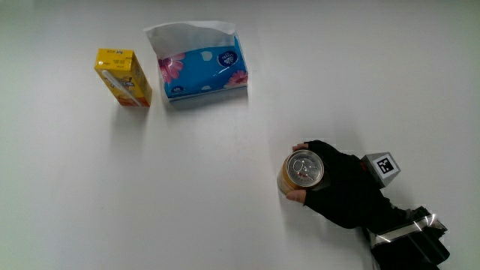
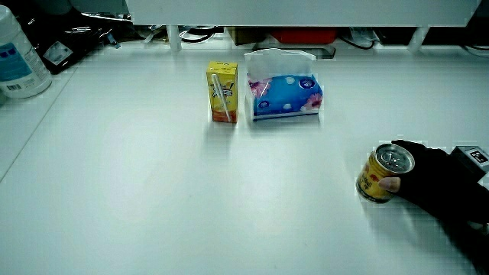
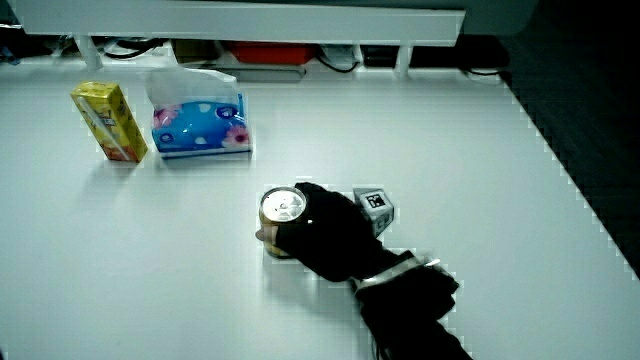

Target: Pick red bull

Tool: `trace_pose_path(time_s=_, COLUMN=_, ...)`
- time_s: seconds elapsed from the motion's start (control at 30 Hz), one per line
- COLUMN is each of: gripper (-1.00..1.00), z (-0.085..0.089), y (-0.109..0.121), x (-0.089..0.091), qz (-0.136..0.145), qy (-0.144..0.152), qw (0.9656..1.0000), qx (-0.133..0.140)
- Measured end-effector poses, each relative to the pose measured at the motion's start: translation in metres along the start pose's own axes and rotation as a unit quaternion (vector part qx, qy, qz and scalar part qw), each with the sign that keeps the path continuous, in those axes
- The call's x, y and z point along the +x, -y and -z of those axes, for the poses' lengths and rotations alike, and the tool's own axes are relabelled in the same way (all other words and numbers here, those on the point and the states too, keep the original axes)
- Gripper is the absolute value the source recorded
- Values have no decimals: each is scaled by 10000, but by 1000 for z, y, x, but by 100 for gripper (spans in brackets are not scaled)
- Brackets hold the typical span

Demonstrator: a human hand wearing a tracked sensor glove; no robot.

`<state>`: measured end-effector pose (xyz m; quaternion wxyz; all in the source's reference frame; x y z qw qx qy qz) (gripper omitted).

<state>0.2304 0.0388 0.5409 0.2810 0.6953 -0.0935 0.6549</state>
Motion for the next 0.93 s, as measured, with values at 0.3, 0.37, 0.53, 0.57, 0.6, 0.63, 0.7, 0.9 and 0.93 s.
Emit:
trace_pose_path(time_s=0.3, gripper=100, z=1, y=2, x=-5, qz=-92, qy=95, qw=9998, qx=148)
trace_pose_path(time_s=0.37, gripper=100, z=0, y=0, x=-10, qz=-231, qy=103, qw=9996, qx=125)
trace_pose_path(time_s=0.53, gripper=100, z=-4, y=-9, x=-32, qz=-595, qy=261, qw=9978, qx=144)
trace_pose_path(time_s=0.57, gripper=100, z=-5, y=-11, x=-40, qz=-696, qy=271, qw=9971, qx=165)
trace_pose_path(time_s=0.6, gripper=100, z=-6, y=-13, x=-45, qz=-708, qy=304, qw=9968, qx=226)
trace_pose_path(time_s=0.63, gripper=100, z=-9, y=-16, x=-48, qz=-759, qy=313, qw=9964, qx=230)
trace_pose_path(time_s=0.7, gripper=100, z=-15, y=-21, x=-52, qz=-932, qy=542, qw=9934, qx=387)
trace_pose_path(time_s=0.9, gripper=100, z=-18, y=-42, x=-72, qz=-891, qy=599, qw=9924, qx=610)
trace_pose_path(time_s=0.93, gripper=100, z=-18, y=-45, x=-76, qz=-887, qy=553, qw=9925, qx=640)
